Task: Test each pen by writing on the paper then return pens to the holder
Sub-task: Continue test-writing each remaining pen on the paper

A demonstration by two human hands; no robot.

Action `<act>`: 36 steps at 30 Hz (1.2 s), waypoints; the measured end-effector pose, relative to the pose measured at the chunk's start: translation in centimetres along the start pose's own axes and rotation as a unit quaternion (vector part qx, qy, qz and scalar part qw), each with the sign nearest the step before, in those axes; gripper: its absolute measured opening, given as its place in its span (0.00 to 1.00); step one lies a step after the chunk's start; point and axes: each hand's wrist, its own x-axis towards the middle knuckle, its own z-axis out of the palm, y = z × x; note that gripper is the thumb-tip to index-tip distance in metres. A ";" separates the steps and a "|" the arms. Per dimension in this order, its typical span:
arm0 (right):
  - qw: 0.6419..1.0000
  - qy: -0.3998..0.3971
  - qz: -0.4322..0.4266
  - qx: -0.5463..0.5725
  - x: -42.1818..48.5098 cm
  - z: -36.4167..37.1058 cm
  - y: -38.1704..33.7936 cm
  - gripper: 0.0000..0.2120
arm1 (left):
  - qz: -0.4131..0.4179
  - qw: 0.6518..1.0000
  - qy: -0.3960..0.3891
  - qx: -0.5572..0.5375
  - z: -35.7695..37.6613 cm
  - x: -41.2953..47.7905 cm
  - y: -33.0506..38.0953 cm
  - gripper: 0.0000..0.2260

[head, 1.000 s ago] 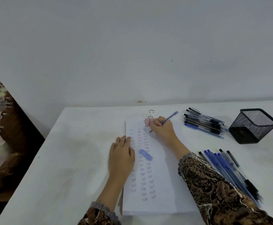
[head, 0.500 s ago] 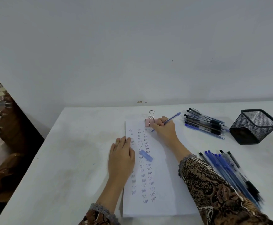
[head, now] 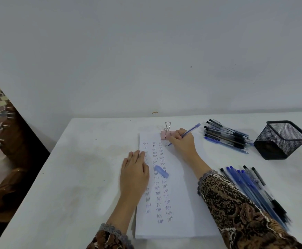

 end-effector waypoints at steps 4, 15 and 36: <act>1.000 0.001 0.020 0.024 -0.1 -0.1 -0.4 0.27 | 0.008 1.000 0.008 -0.018 0.1 0.1 0.0 0.19; 0.955 0.044 0.122 0.267 -5.7 -2.3 -1.4 0.27 | 0.219 0.974 0.000 -0.056 -0.1 -0.9 0.0 0.15; 0.929 0.019 0.162 0.334 -8.7 -1.9 -1.9 0.28 | 0.228 0.969 -0.023 -0.097 0.1 -0.8 0.1 0.25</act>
